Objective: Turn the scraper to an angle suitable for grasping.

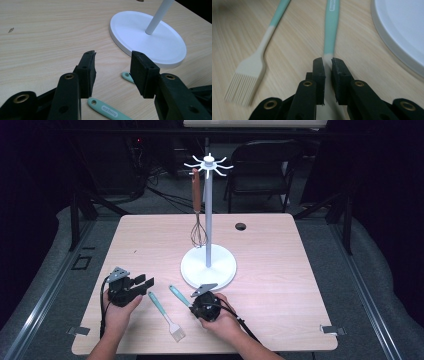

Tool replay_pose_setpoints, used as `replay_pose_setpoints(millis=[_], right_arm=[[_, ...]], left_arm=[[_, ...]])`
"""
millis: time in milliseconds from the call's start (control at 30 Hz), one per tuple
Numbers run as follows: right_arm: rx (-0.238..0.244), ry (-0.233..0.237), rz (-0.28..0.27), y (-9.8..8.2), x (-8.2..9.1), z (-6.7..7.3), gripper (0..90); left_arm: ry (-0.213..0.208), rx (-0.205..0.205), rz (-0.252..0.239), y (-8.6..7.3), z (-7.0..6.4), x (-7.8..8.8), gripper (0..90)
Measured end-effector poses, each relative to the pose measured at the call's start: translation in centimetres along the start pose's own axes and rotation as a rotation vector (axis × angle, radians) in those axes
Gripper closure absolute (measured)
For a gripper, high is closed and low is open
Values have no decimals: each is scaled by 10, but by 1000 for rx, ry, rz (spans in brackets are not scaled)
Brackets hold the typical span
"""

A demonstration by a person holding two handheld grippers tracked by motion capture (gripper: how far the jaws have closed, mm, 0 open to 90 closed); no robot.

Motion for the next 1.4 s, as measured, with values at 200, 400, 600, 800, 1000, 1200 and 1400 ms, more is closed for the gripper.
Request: replay_pose_setpoints(millis=[200, 400, 600, 800, 1000, 1200, 1400], right_arm=[[-9, 2, -9, -25, 25, -16, 818], [-18, 9, -9, -46, 46, -31, 818], [-57, 4, -16, -54, 54, -35, 814], [-56, 1, -29, -50, 50, -35, 784], [-41, -5, -22, -44, 44, -33, 794], [-6, -28, -27, -40, 40, -31, 800], [9, -32, -40, -39, 39, -30, 799]], left_arm=[[-3, -7, 13, -1, -1, -1, 552], [-10, -17, 20, -1, -6, -2, 552], [-17, -19, 15, -1, -10, -4, 552], [-31, -17, 19, -1, -12, -5, 549], [-44, -21, 17, -1, -17, -7, 544], [-69, -28, 23, -2, -28, -11, 530], [-107, -36, 35, -3, -44, -18, 502]])
Point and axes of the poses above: each handheld gripper's, and its own axes: x roughly backward along the jaws, y roughly out of its top, z roughly to its left, the point moved 8 cm from there along -x, roughly forward along the jaws, and after that the axes turned 10 degrees about -x, right-handed, at the moved point
